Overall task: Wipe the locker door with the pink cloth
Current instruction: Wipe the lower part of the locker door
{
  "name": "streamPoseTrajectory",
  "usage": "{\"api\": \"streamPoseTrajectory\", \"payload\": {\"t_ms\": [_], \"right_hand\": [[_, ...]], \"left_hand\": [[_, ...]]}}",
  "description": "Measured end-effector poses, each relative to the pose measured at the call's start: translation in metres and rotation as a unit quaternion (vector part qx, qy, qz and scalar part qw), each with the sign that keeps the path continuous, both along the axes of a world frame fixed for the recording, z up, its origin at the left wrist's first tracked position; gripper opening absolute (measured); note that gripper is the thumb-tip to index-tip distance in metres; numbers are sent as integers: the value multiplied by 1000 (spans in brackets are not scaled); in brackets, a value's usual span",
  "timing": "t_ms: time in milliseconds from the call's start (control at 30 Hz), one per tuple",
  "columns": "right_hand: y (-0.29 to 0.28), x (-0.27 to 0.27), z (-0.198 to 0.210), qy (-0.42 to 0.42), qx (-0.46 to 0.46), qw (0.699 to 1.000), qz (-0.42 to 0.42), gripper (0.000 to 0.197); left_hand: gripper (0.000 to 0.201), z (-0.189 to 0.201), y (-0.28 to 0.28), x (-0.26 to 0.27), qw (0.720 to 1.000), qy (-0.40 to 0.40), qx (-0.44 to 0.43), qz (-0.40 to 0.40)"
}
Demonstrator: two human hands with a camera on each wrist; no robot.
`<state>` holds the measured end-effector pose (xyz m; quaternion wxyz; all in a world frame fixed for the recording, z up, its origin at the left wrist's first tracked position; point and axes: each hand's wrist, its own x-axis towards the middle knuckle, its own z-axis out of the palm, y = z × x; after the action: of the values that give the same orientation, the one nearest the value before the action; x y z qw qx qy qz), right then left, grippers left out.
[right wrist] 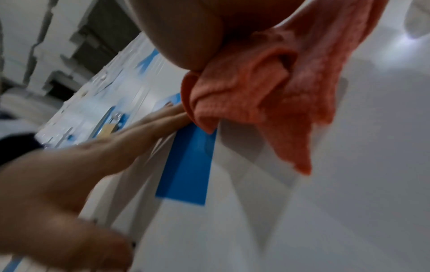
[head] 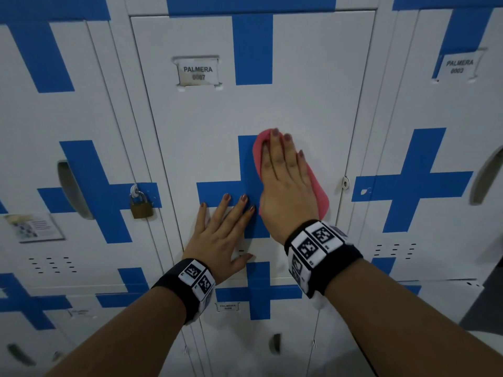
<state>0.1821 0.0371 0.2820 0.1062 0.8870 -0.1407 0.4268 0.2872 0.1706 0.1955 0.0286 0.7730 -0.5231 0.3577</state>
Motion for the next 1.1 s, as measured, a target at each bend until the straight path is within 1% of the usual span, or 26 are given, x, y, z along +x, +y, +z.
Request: {"api": "streamPoseTrajectory", "payload": {"t_ms": [100, 200, 333, 533, 667, 767, 833, 933, 1000, 1067, 1100], "right_hand": [[-1, 4, -9, 26, -41, 999, 22, 75], [-5, 6, -15, 40, -75, 996, 29, 74], [-3, 8, -22, 57, -85, 994, 34, 74], [-2, 4, -40, 109, -110, 987, 47, 69], [-3, 2, -52, 152, -119, 979, 59, 71], [1, 4, -66, 196, -112, 969, 102, 72], [8, 4, -74, 239, -106, 957, 122, 74], [15, 2, -88, 329, -121, 930, 109, 82], [18, -1, -95, 367, -115, 918, 94, 84], [19, -5, -97, 378, -90, 915, 108, 82], [20, -8, -96, 379, -73, 913, 137, 78]], "left_hand": [[96, -4, 5, -1, 1000, 2, 0, -20], [92, -12, 15, -2, 999, -2, 8, -39], [82, -20, 27, -7, 997, 8, -5, -77], [69, -17, 36, -15, 994, 53, -41, -87], [63, -18, 39, -25, 990, 75, -61, -106], [55, -21, 43, -35, 984, 92, -92, -124], [50, -23, 46, -42, 978, 108, -111, -138], [44, -27, 51, -52, 972, 130, -127, -146], [42, -29, 55, -59, 970, 141, -137, -146], [39, -32, 57, -64, 967, 154, -142, -142], [38, -32, 57, -67, 966, 164, -144, -139]]}}
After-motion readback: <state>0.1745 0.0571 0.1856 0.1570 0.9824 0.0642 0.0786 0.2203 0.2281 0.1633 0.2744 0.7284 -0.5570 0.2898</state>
